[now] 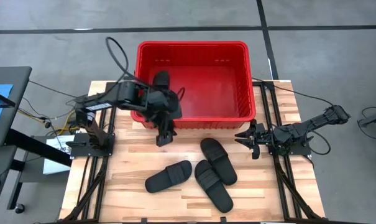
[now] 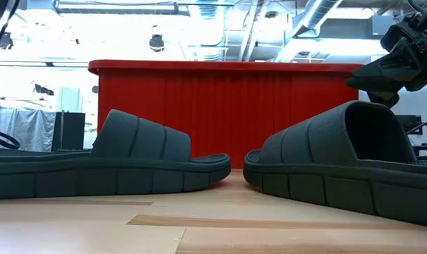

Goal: Pick and place slides into bin
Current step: Put the black slide into the red organizer bin

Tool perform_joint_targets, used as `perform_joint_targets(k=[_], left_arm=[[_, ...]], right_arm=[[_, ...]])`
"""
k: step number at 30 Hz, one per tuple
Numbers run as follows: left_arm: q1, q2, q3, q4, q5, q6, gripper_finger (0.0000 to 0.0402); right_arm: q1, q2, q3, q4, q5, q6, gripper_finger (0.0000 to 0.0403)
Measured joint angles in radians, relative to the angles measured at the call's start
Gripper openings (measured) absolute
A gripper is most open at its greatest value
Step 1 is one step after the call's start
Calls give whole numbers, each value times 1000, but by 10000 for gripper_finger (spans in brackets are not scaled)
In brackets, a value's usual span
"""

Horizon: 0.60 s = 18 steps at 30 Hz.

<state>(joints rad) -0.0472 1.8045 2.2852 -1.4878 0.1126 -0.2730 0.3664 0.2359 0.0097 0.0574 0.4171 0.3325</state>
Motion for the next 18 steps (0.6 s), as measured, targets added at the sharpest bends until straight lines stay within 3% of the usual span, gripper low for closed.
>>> perform_joint_targets(k=[8,18], left_arm=[[-2,16,0,32,21,1,157],[-23,16,0,150,62,233,157]], right_arm=[[0,0,0,0,0,0,98],[0,0,0,0,0,0,98]])
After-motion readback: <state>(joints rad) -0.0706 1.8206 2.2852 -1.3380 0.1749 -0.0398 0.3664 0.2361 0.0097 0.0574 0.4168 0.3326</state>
